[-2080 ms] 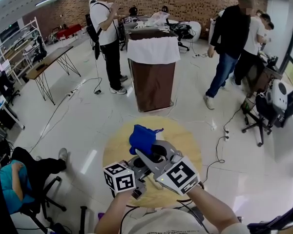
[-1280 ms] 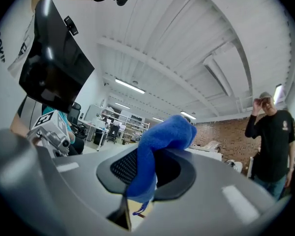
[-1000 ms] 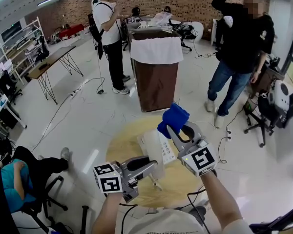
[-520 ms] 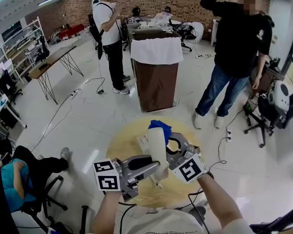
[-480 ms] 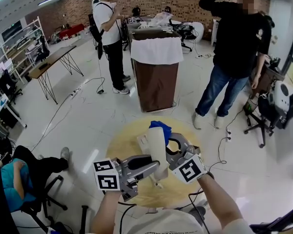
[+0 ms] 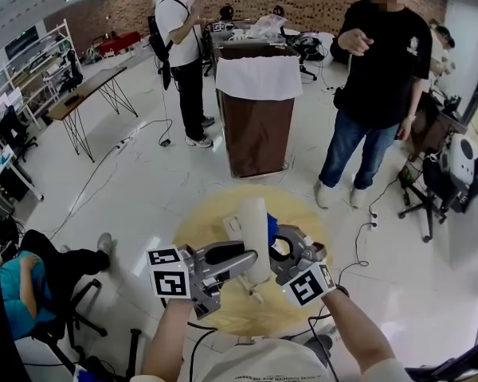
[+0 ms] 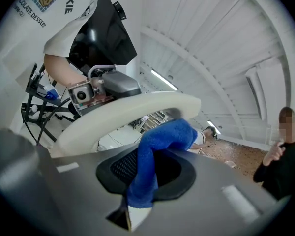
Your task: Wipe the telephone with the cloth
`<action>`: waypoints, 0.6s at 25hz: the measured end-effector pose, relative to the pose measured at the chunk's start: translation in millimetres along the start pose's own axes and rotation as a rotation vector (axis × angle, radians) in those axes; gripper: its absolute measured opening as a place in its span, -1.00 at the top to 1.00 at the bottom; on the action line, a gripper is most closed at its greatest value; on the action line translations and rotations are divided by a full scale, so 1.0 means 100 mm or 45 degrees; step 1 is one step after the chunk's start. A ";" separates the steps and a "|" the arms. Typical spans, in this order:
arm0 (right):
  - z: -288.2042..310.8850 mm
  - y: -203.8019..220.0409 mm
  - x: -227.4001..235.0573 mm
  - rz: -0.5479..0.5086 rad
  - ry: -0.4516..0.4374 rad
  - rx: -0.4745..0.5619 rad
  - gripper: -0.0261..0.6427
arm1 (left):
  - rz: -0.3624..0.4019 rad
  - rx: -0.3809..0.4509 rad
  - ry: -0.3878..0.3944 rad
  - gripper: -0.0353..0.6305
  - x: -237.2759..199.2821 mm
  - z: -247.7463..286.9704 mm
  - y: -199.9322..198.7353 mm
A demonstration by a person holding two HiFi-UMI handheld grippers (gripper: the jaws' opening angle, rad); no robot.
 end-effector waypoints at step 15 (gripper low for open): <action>-0.15 0.23 -0.35 0.044 -0.047 -0.076 0.71 | -0.021 0.082 0.008 0.67 -0.06 0.02 -0.18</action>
Point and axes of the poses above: the fingertips, and each gripper's own axes: z forward along the fingers, x to its right, y out of its underside, the point moved 10 cm from there along -z, backward along the fingers, and after that the axes turned 1 degree about -z, right-handed, at the moved point
